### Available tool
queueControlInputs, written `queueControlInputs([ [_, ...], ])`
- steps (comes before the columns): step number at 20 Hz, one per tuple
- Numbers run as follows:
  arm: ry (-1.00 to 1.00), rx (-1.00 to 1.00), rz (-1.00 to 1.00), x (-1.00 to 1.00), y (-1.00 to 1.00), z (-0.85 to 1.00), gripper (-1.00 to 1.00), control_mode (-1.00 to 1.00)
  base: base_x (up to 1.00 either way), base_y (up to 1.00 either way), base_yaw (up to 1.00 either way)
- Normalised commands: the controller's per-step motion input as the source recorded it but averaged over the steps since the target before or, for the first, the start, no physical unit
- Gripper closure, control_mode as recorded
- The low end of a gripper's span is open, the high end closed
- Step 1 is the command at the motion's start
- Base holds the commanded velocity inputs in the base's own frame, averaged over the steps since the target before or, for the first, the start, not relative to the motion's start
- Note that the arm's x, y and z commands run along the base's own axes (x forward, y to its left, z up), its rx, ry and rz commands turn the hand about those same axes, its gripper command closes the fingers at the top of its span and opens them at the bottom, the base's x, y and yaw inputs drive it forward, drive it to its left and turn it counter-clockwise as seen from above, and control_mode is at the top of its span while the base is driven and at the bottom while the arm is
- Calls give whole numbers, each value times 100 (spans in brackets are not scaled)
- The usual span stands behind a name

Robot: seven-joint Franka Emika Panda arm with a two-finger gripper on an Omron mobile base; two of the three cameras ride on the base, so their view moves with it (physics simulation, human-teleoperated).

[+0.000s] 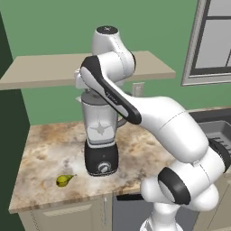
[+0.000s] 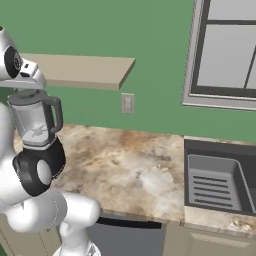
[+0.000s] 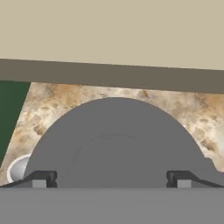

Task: Open the blender lid, put the pear in the blender, close the lid, and start the blender.

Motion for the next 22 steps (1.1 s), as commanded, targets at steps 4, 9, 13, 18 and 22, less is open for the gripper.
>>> queueControlInputs([
  [4,0,0,4,18,-4,-18,-100,-100,0,0,0],
  [9,0,0,3,1,5,-31,-100,-100,0,0,0],
  [13,0,0,1,-21,15,-35,-100,-100,0,0,0],
  [18,2,-1,0,-27,30,-31,100,-100,0,0,0],
  [22,0,0,0,-18,21,-10,100,-100,0,0,0],
])
